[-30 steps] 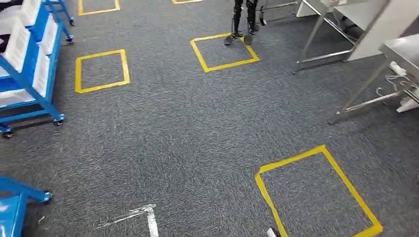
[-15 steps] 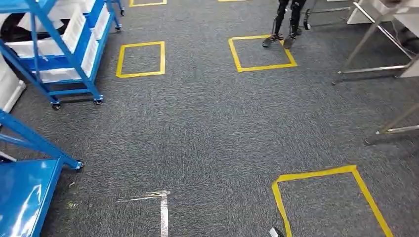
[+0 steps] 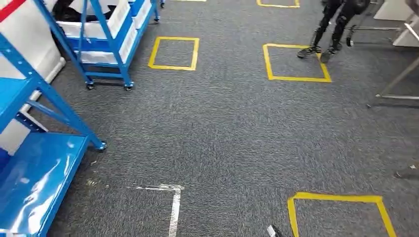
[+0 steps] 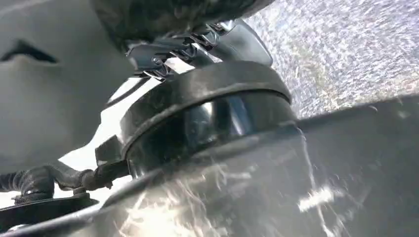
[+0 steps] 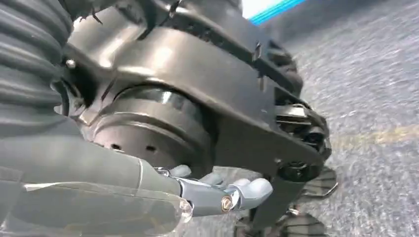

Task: Take the parts from the cabinet and place them on the table.

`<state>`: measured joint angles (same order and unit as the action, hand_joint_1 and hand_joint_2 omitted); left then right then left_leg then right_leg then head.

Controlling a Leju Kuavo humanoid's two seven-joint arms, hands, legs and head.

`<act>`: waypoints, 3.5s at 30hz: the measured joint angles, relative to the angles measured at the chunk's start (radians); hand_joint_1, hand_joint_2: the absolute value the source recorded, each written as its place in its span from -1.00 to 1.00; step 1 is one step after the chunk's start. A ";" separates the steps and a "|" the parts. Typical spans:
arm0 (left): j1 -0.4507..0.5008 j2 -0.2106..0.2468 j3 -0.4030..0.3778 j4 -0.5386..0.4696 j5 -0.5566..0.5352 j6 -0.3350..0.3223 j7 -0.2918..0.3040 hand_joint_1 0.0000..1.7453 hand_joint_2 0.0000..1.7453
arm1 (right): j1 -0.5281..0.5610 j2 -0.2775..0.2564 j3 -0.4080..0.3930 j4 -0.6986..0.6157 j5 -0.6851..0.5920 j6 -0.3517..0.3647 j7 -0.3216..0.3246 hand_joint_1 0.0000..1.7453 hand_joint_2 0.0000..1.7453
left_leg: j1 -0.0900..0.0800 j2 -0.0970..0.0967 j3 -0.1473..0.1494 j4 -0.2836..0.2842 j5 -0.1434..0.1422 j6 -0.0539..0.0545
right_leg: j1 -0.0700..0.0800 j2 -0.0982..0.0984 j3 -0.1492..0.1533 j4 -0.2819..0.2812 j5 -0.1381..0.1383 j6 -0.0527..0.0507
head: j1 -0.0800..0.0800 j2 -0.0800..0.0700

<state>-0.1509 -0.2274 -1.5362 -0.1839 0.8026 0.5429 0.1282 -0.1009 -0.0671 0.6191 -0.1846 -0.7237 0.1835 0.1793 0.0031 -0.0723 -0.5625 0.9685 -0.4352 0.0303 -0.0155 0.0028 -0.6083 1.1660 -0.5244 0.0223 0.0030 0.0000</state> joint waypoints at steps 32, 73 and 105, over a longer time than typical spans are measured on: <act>0.004 0.042 0.001 0.009 0.077 -0.230 0.003 -1.00 -1.00 | -0.001 -0.007 0.045 0.001 -0.027 0.016 0.015 -1.00 1.00 | 0.000 -0.020 0.011 -0.007 0.005 0.007 | -0.026 0.022 0.067 -0.110 0.040 0.055 | -0.005 0.000; 0.013 0.030 0.006 0.008 0.076 -0.108 -0.005 -1.00 -1.00 | 0.007 -0.011 0.063 0.002 -0.085 0.000 0.000 -1.00 -1.00 | -0.013 0.061 -0.140 0.262 -0.130 -0.024 | -0.017 0.002 0.054 -0.128 0.025 -0.004 | -0.021 0.000; 0.013 0.021 0.007 0.008 0.078 -0.092 -0.015 -1.00 -1.00 | 0.004 -0.008 0.064 0.003 -0.093 0.006 -0.021 -1.00 -1.00 | -0.016 0.062 -0.103 0.285 -0.187 -0.021 | -0.014 -0.008 0.037 -0.144 0.056 -0.025 | -0.022 0.000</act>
<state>-0.1381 -0.2064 -1.5290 -0.1762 0.8804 0.4505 0.1133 -0.0967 -0.0755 0.6828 -0.1812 -0.8171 0.1892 0.1579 -0.0125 -0.0102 -0.6654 1.2537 -0.6219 0.0090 -0.0291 -0.0050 -0.5716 1.0225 -0.4683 -0.0027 -0.0195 0.0000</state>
